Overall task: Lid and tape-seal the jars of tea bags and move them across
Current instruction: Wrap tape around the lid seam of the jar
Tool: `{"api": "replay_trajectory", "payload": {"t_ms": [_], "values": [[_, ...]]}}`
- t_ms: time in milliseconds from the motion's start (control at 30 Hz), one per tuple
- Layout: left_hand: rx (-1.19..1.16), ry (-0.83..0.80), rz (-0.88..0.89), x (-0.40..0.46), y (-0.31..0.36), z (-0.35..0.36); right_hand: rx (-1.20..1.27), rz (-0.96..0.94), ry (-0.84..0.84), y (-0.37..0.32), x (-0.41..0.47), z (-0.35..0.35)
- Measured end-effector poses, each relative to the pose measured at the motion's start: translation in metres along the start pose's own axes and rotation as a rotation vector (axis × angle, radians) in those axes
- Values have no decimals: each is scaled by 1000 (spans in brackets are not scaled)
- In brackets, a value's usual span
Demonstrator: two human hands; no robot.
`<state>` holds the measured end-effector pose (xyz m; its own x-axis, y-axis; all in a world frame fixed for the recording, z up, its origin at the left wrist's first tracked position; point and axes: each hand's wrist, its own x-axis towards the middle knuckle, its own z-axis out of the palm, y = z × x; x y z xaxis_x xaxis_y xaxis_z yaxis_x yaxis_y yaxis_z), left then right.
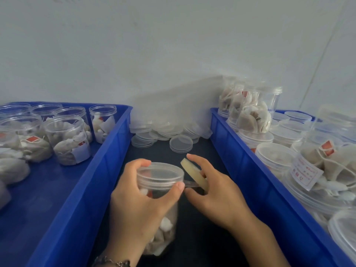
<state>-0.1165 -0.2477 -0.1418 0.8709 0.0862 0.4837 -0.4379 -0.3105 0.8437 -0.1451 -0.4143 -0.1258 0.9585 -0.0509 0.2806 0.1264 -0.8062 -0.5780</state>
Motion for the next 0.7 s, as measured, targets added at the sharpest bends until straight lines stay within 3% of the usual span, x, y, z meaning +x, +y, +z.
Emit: {"api": "replay_trajectory", "payload": {"t_ms": [133, 433, 700], "values": [[120, 143, 97, 6, -9, -3, -66, -55, 30, -1, -1, -2], [30, 76, 87, 6, -11, 4, -85, -70, 215, 0, 2, 10], [-20, 193, 106, -2, -14, 15, -126, -195, 475, -12, 4, 34]]}}
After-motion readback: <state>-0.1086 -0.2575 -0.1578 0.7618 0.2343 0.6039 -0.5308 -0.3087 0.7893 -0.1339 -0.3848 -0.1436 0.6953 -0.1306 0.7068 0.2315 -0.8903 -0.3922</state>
